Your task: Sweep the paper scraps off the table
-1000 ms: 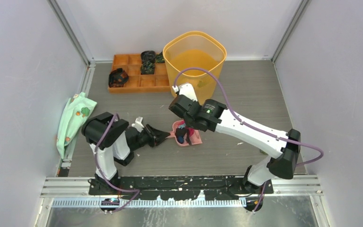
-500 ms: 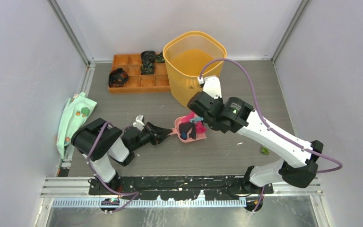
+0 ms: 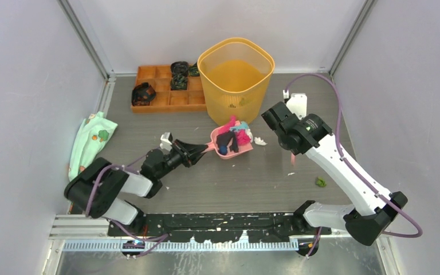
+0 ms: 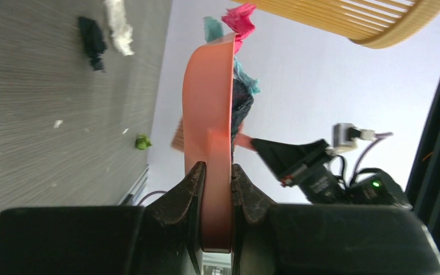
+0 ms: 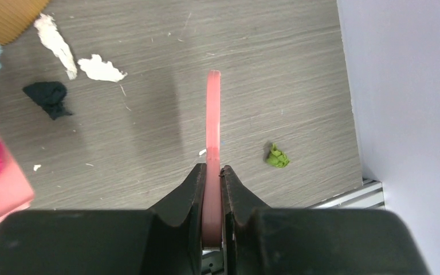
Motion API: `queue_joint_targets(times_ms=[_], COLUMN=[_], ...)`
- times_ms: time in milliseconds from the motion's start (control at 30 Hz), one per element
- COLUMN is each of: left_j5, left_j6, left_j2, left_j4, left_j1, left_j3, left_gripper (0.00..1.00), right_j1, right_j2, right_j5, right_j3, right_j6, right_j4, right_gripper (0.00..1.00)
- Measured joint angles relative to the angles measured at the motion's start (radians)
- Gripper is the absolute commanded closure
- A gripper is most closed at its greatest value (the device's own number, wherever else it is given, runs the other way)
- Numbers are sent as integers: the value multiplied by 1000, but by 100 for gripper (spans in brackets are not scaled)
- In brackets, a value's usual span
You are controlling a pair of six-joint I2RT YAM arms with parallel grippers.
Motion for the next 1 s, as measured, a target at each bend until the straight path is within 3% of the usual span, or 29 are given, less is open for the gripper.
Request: queue_joint_targets(times_ms=[67,267,433,733,1000], left_j5=[-3,-16,-18,7,123], left_j6=[-2,44,87,163,221], left_j2=[-75,-436,-546,-454,-122], left_j4=[-79,-515,-767,-1093,-1247], left_j1=[-1,-2,0,39,180], left_j3=[19,177,335,700,1224], left_gripper=[99,99,100,99,99], right_j1=[-20,-55,-74,-90,-110], right_j2=[-1,4,15,14,-39], right_j5=[-16,-69,-107,-151,-179], right_j3=[-21,-74,-114,-151,-166], right_j6=[-11,-38,-53,-69,-79], right_j4=[11,66,108,151,154], right_gripper=[100,100,100,100,100])
